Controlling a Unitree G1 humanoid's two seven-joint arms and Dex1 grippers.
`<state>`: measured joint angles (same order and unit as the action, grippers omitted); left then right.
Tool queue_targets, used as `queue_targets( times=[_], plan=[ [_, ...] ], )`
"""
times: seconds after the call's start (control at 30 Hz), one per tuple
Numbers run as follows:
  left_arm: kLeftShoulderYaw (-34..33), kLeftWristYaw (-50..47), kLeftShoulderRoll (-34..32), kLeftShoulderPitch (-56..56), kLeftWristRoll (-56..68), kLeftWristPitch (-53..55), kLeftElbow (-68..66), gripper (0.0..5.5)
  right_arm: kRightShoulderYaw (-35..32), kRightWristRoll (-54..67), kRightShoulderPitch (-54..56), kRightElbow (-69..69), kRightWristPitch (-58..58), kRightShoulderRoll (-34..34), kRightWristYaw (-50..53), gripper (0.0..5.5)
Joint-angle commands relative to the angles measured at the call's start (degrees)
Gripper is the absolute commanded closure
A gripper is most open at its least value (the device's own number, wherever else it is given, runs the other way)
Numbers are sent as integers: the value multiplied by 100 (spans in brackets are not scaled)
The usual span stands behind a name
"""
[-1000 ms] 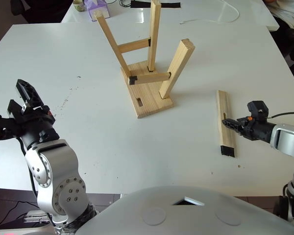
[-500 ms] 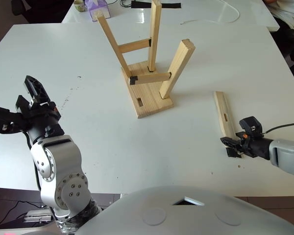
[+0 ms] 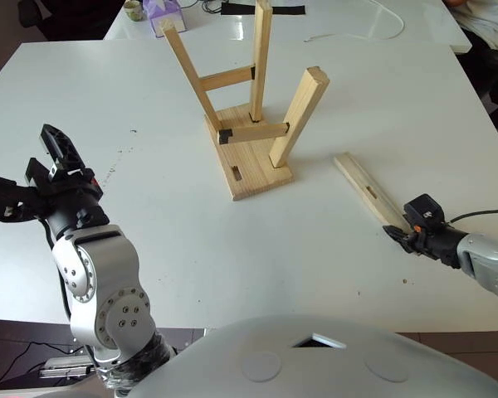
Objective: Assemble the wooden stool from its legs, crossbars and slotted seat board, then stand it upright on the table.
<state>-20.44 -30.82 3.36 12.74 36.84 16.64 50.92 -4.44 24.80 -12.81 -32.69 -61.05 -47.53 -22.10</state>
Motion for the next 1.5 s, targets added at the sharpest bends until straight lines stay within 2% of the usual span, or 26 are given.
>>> queue_targets(
  times=[0.03, 0.17, 0.23, 0.37, 0.47, 0.57, 0.67, 0.77, 0.87, 1.07, 1.27, 1.5],
  plan=[
    [-70, 11, -32, -134, -150, -13, -119, 211, 27, -96, 2090, 1321, 419, 847, 250, 346],
    [-187, 151, -667, -921, 19, 471, -663, 211, -507, -69, 4214, 3531, 1479, 2193, 965, 346],
    [-251, 354, -1035, -1451, 141, 684, -1192, 211, -920, 197, 4866, 4123, 1920, 2710, 1238, 346],
    [88, 1375, -1746, -3294, 572, 1348, -2745, 211, -1725, 1088, 5053, 3403, 2320, 3565, 1591, 346],
    [477, 2403, -1850, -4609, 947, 1818, -3891, 211, -1869, 1323, 4627, 2667, 2651, 4038, 1829, 346],
    [501, 2974, -1825, -5070, 1465, 2291, -4292, 211, -1693, 1610, 4750, 2746, 2605, 4201, 1487, 346],
    [370, 3452, -1957, -5195, 1814, 2493, -4382, 211, -1201, 1992, 4789, 2497, 2188, 3919, 541, 346],
    [230, 3999, -2001, -5070, 2389, 2655, -4046, 172, -800, 2345, 4485, 2161, 1699, 3280, -592, 346],
    [234, 4311, -2127, -4904, 2676, 2812, -3713, 133, -729, 2616, 4320, 2010, 1461, 2727, -1438, 346],
    [53, 4869, -2608, -4745, 3727, 3347, -3450, 132, -711, 2993, 4265, 2108, 1169, 1463, -3234, 346],
    [262, 5178, -2923, -4994, 4746, 3864, -3362, 132, -456, 3083, 4848, 2334, 918, 882, -4185, 346],
    [508, 5294, -3045, -5016, 5060, 3909, -3246, 132, -113, 3174, 4665, 2013, 721, 688, -4686, 346]
  ],
)
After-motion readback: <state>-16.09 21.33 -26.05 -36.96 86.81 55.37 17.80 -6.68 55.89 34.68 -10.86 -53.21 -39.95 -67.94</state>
